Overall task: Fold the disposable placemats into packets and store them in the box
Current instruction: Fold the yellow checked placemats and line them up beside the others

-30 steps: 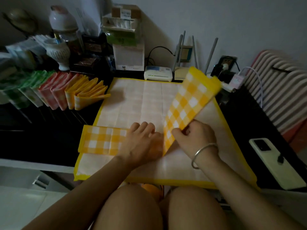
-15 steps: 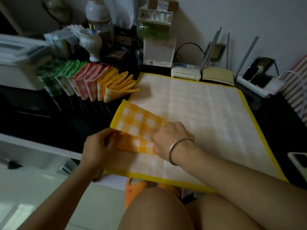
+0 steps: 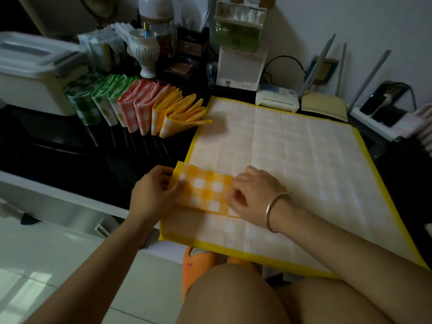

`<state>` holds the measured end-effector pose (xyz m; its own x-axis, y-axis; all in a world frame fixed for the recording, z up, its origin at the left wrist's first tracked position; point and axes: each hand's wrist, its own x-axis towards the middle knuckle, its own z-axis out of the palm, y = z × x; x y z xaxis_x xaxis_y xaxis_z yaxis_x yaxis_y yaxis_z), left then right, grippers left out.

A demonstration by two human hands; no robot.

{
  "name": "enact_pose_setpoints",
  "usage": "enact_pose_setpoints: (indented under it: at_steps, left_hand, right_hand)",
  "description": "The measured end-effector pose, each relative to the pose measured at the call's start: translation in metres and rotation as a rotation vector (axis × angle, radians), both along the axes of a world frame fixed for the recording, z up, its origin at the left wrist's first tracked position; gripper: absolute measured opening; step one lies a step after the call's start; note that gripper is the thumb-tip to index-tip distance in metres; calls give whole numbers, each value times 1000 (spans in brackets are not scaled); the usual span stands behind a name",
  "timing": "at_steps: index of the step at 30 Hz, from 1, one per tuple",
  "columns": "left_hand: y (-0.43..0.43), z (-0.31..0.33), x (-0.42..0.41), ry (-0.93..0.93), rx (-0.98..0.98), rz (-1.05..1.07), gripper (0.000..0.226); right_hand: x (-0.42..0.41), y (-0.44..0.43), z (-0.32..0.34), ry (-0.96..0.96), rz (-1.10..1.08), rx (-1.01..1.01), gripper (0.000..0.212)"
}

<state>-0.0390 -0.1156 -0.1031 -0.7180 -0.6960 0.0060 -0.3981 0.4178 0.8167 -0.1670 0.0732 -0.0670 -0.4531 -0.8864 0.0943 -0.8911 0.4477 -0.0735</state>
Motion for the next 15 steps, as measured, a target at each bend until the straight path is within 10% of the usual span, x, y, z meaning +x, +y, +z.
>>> enact_pose_setpoints:
  at_steps: [7,11,15]
  left_hand:
    - [6,-1,-4,-55,-175,14,29]
    - [18,10,-16,-289,-897,-65,63]
    - [43,17,-40,-291,-1061,-336,64]
  right_hand:
    - [-25,19,-42,-43,-100,155,63]
    - [-26,18,-47,-43,-113,170,63]
    - [-24,16,-49,3,-109,143,64]
